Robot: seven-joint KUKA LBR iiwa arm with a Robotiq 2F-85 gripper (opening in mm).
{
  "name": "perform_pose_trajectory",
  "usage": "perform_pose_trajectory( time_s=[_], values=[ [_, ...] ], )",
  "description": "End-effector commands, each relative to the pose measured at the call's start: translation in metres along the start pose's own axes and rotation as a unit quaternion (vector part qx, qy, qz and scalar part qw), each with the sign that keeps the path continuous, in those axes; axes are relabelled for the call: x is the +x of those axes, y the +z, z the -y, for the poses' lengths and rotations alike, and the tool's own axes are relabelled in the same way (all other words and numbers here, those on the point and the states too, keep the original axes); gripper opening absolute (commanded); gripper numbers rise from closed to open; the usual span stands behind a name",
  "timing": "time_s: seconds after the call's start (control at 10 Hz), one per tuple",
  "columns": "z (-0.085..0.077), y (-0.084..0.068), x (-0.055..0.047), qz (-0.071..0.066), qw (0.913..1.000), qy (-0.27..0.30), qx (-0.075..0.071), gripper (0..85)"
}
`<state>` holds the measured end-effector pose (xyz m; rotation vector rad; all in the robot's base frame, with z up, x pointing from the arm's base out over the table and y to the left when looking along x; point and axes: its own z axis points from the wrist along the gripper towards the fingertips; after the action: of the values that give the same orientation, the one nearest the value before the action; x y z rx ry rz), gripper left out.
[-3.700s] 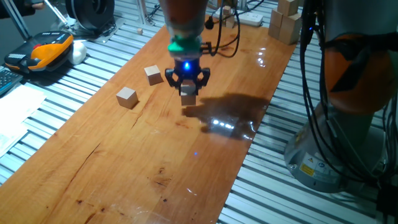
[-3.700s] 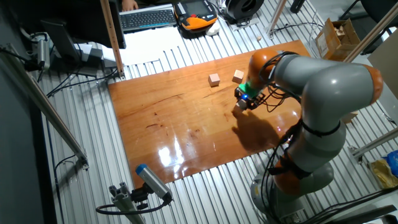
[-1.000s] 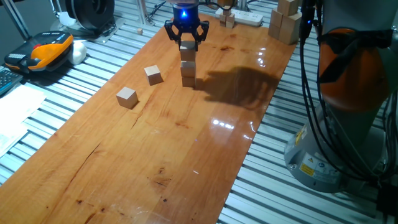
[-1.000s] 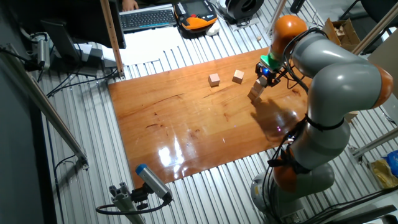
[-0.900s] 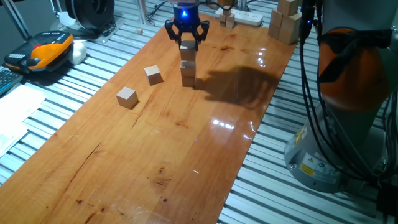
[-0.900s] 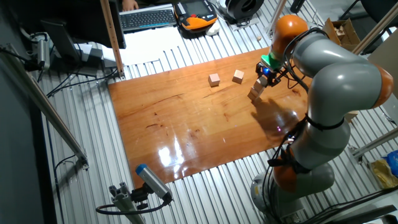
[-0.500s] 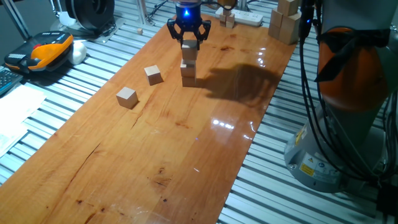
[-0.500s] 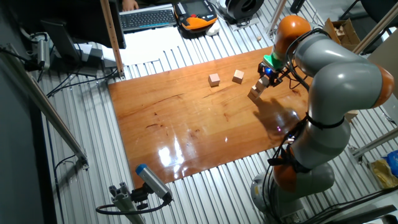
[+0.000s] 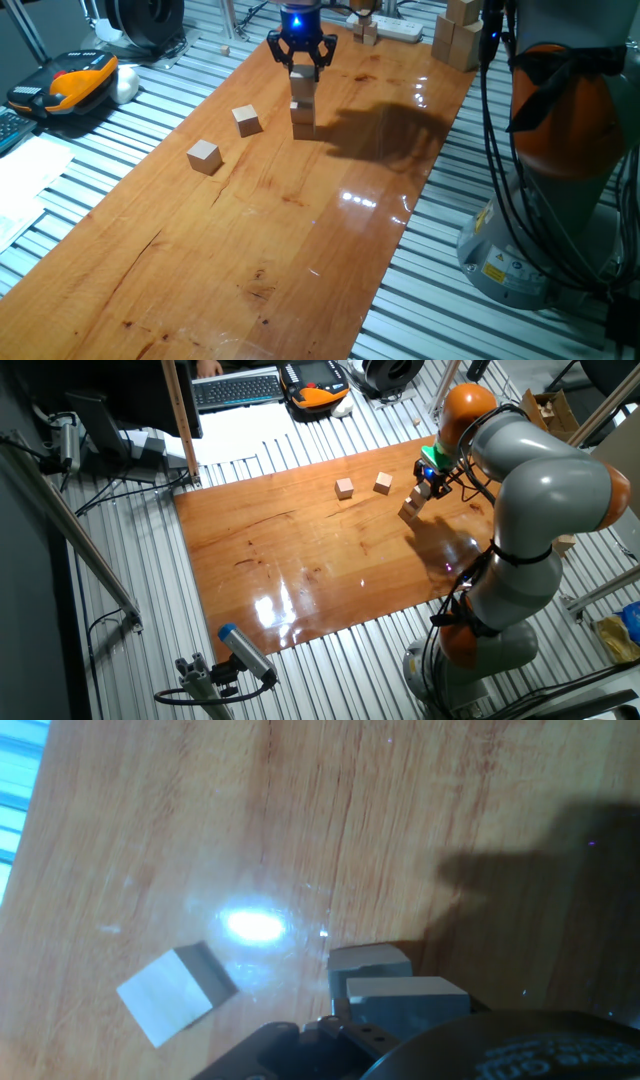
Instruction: Stack the blocks in a vertical line of five
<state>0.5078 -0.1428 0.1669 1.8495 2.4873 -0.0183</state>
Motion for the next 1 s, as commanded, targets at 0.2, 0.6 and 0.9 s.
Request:
perform_pose_trajectory(
  time_s=[0.2, 0.6, 0.9],
  values=[
    [-0.004, 0.003, -0.002, 0.000, 1.0000, 0.002, 0.001, 0.0],
    [-0.008, 0.006, -0.002, 0.000, 1.0000, 0.003, 0.001, 0.0],
    [-0.012, 0.009, -0.002, -0.003, 1.0000, 0.003, -0.001, 0.0]
  ],
)
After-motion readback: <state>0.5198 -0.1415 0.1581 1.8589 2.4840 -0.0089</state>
